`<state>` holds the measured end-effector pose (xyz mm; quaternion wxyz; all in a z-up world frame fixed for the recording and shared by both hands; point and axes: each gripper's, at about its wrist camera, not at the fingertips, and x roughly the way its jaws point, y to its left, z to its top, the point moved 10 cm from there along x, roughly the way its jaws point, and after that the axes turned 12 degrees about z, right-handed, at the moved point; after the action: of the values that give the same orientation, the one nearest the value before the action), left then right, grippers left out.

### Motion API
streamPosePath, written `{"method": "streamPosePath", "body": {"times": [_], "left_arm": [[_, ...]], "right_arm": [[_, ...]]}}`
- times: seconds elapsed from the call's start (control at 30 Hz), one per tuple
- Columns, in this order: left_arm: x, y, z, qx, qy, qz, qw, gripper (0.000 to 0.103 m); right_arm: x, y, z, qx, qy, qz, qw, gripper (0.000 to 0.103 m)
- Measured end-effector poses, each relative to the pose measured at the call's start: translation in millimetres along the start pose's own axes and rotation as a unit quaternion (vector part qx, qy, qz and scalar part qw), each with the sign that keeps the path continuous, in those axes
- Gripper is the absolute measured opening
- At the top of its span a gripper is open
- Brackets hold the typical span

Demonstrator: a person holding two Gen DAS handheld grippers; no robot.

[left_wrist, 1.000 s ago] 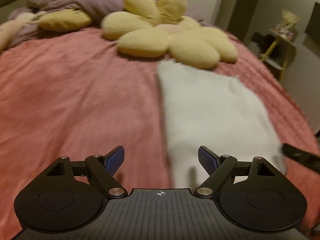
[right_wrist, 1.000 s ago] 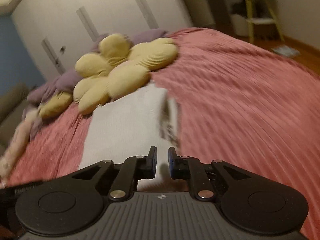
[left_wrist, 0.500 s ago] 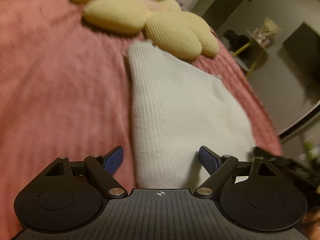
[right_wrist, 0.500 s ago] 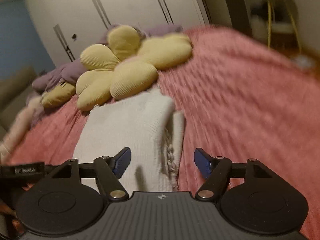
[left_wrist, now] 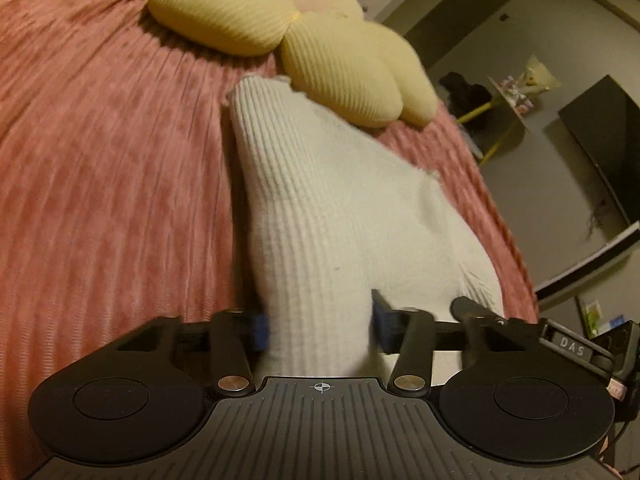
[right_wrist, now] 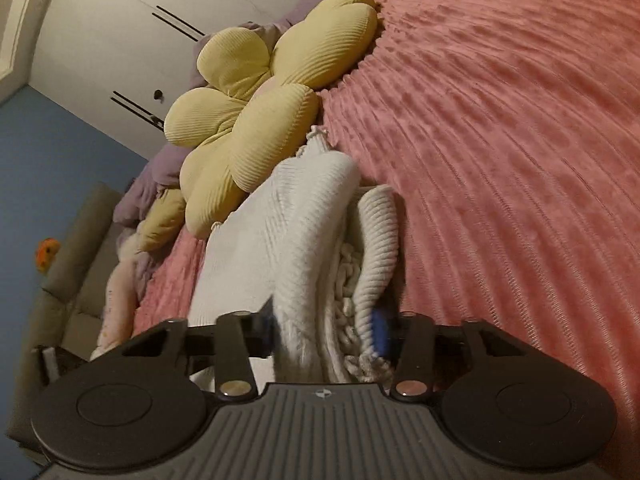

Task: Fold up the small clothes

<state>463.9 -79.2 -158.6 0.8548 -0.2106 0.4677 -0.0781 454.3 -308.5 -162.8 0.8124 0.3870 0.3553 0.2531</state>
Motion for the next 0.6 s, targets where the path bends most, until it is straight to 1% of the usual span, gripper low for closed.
{"method": "streamPosePath", "body": {"times": [0.07, 0.13, 0.2, 0.23, 0.3, 0.33, 0.37, 0.4, 0.43, 0.47, 0.5, 0.53, 0.57, 0.6], "left_arm": [[-15, 0, 5, 0.004, -0.006, -0.005, 1.0, 0.044], [-40, 2, 8, 0.012, -0.016, -0.001, 0.9998, 0.044], [-68, 11, 3, 0.026, -0.023, 0.012, 0.9993, 0.045], [-81, 19, -2, 0.033, -0.025, 0.025, 0.9988, 0.046], [-100, 38, -17, 0.044, -0.027, 0.058, 0.997, 0.052], [-105, 48, -25, 0.059, -0.029, 0.082, 0.9944, 0.061], [-110, 61, -33, 0.076, -0.032, 0.122, 0.9892, 0.068], [-118, 75, -38, 0.091, -0.042, 0.165, 0.9813, 0.068], [-127, 84, -40, 0.098, -0.055, 0.192, 0.9749, 0.071], [-136, 90, -40, 0.093, -0.07, 0.204, 0.9721, 0.08], [-145, 94, -36, 0.076, -0.091, 0.21, 0.9704, 0.085], [-151, 96, -31, 0.058, -0.11, 0.215, 0.9686, 0.092], [-155, 95, -25, 0.039, -0.131, 0.217, 0.9667, 0.093], [-155, 93, -19, 0.029, -0.141, 0.216, 0.9658, 0.095]], "right_arm": [[0, 16, 0, -0.024, -0.003, -0.002, 1.0, 0.034], [1, 39, -4, -0.031, -0.004, 0.02, 0.999, 0.034], [1, 59, -11, -0.031, 0.006, 0.04, 0.999, 0.034], [0, 73, -18, -0.044, 0.012, 0.046, 0.998, 0.034], [-1, 91, -37, -0.059, 0.025, 0.059, 0.996, 0.035], [-2, 96, -52, -0.061, 0.036, 0.067, 0.995, 0.035], [0, 100, -65, -0.068, 0.05, 0.067, 0.994, 0.038], [4, 102, -79, -0.083, 0.066, 0.051, 0.993, 0.045], [5, 101, -88, -0.093, 0.072, 0.03, 0.993, 0.048], [2, 99, -95, -0.105, 0.068, 0.0, 0.992, 0.051], [-4, 101, -97, -0.129, 0.051, -0.027, 0.99, 0.051], [-10, 107, -94, -0.15, 0.027, -0.041, 0.988, 0.051], [-13, 116, -91, -0.171, 0.005, -0.054, 0.984, 0.051], [-14, 126, -89, -0.193, -0.01, -0.065, 0.979, 0.051]]}}
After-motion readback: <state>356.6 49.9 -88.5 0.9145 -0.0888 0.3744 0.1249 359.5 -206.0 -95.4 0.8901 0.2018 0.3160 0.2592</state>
